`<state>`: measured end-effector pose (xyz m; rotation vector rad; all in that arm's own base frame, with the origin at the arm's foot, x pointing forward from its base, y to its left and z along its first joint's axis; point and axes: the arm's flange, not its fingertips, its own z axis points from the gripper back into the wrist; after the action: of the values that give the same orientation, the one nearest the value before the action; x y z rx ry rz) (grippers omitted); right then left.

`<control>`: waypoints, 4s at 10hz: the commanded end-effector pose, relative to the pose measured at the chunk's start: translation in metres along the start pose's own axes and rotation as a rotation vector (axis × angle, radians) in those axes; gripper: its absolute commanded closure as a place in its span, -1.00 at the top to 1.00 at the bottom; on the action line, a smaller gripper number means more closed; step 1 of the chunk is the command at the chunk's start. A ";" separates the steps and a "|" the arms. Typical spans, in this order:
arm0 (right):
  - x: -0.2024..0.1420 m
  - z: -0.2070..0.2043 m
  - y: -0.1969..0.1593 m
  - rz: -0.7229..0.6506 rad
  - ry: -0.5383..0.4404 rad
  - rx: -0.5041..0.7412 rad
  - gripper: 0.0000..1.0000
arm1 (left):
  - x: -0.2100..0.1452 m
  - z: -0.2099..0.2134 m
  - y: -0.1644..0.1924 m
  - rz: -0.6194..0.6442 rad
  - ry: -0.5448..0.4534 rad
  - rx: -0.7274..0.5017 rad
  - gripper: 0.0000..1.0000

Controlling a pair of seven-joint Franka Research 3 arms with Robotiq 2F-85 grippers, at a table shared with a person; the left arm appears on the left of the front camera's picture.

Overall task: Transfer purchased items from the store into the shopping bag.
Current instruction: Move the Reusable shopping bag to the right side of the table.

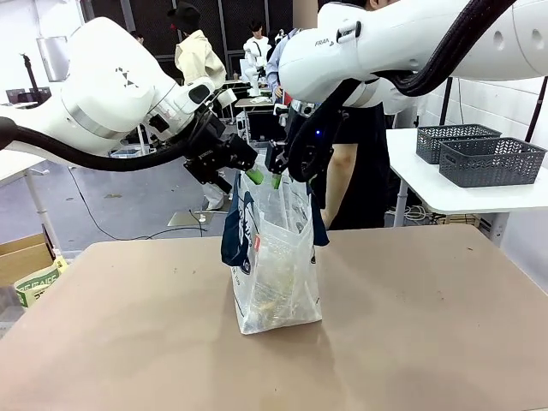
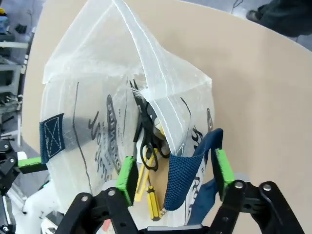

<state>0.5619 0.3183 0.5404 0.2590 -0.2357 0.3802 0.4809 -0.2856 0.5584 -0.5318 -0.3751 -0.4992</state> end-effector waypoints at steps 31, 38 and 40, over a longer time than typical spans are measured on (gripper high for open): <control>0.014 -0.028 0.045 -0.512 -0.010 0.038 -1.00 | 0.003 -0.059 -0.034 -0.011 0.040 0.012 -0.25; 0.009 -0.022 0.040 -0.506 -0.015 0.052 -1.00 | -0.002 -0.048 -0.028 -0.001 0.060 0.050 -1.00; 0.005 -0.017 0.032 -0.509 -0.021 0.068 -1.00 | -0.007 -0.038 -0.025 -0.012 0.060 0.059 -1.00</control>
<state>0.5653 0.3651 0.5331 0.3361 -0.1644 -0.1227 0.4755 -0.3344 0.5332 -0.4886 -0.3392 -0.5249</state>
